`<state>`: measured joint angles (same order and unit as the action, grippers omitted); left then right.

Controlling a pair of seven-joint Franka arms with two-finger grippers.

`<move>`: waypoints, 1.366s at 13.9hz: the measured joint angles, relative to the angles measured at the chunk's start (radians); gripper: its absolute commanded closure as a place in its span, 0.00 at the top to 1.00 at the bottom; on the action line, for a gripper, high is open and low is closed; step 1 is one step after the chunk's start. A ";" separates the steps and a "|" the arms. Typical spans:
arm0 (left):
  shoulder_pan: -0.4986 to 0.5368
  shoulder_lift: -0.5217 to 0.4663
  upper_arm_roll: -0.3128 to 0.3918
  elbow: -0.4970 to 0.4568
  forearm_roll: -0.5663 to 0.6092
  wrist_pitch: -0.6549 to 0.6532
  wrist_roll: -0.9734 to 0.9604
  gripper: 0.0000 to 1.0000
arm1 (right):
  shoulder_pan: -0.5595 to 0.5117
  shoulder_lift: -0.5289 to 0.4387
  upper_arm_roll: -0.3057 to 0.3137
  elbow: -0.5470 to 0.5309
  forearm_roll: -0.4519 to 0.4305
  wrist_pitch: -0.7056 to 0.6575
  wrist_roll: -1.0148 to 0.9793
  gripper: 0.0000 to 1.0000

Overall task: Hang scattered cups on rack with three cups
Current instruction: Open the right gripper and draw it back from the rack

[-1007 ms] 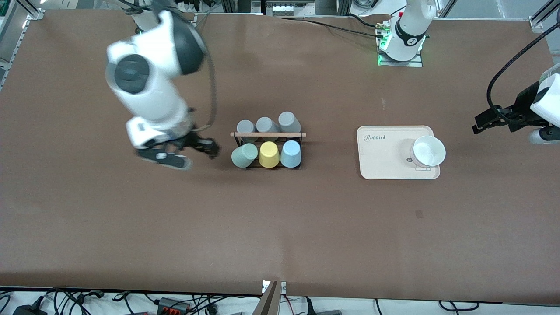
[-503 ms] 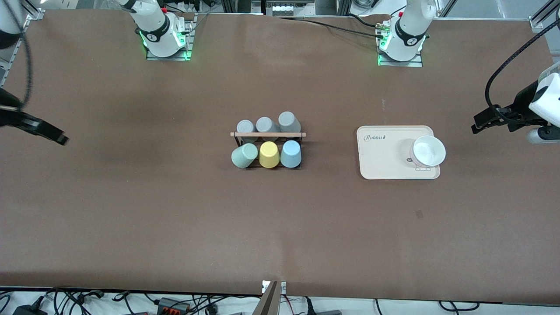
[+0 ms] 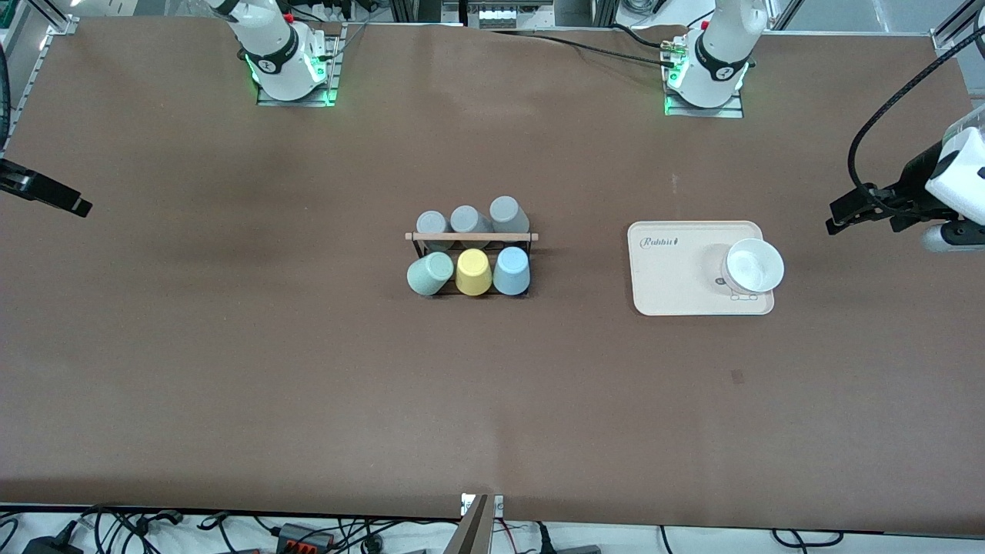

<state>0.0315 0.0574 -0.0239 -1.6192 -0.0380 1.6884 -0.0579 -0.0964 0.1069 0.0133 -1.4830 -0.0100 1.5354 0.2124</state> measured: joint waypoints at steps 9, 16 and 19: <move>0.002 0.000 -0.003 -0.001 0.001 -0.001 0.009 1.00 | 0.020 -0.002 0.024 -0.029 -0.001 0.060 -0.068 1.00; 0.002 -0.007 -0.006 -0.013 0.036 -0.001 0.033 1.00 | 0.019 -0.003 0.023 -0.029 0.043 0.055 -0.068 1.00; 0.002 -0.019 -0.007 -0.033 0.036 -0.001 0.035 1.00 | 0.020 -0.003 0.025 -0.029 0.044 0.054 -0.064 1.00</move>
<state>0.0330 0.0381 -0.0304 -1.6525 -0.0023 1.6876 -0.0232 -0.0762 0.1040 0.0381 -1.5122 0.0335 1.5898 0.1488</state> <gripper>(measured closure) 0.000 0.000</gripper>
